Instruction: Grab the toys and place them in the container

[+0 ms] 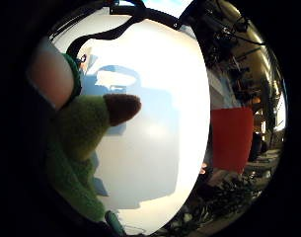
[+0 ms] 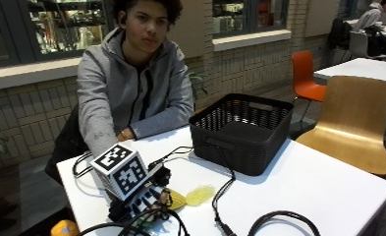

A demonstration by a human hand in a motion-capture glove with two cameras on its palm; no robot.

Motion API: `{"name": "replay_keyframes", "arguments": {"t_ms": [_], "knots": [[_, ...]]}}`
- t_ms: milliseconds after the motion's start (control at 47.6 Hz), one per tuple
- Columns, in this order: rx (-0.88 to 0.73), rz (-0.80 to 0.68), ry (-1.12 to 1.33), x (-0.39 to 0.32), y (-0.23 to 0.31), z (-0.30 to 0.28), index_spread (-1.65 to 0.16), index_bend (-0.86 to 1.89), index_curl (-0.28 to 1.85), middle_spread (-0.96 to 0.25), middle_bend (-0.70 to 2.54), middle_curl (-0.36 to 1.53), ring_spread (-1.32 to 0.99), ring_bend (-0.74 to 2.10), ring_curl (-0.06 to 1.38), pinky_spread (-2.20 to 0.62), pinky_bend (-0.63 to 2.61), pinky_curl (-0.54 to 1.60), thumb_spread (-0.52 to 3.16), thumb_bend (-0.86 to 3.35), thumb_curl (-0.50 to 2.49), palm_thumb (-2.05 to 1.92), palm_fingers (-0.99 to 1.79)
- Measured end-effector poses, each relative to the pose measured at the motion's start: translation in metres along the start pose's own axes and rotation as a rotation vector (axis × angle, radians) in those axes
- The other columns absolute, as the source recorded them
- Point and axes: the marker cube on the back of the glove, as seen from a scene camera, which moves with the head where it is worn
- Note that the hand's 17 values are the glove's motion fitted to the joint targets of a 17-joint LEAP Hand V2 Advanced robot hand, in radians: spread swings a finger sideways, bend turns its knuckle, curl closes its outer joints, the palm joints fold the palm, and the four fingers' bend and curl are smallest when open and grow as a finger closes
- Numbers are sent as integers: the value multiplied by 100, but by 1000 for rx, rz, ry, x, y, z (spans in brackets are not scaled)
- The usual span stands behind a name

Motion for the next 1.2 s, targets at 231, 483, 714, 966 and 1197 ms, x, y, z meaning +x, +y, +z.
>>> {"name": "replay_keyframes", "arguments": {"t_ms": [231, 483, 714, 966, 1197], "knots": [[92, -35, -74, -20, 8, -37, -39, 62, 54, -32, 90, 67, -50, 106, 62, -29, 73, 46, 131, 34, 51, 63, 74], [158, -283, -149, -145, -5, -121, -43, 77, 74, -37, 105, 83, -54, 122, 74, -32, 91, 56, 120, 30, 60, 67, 56], [105, -489, -108, -290, -8, -135, -44, 86, 93, -39, 114, 95, -54, 132, 81, -33, 104, 63, 113, 27, 67, 68, 43], [-111, -587, -9, -381, -5, -82, -44, 90, 109, -39, 120, 103, -53, 140, 86, -32, 113, 67, 108, 21, 72, 67, 32], [-301, -629, 328, -385, -3, -63, -32, 16, 80, -14, 54, 77, -29, 69, 66, -9, 89, 55, 121, -5, 51, 20, -74]]}}
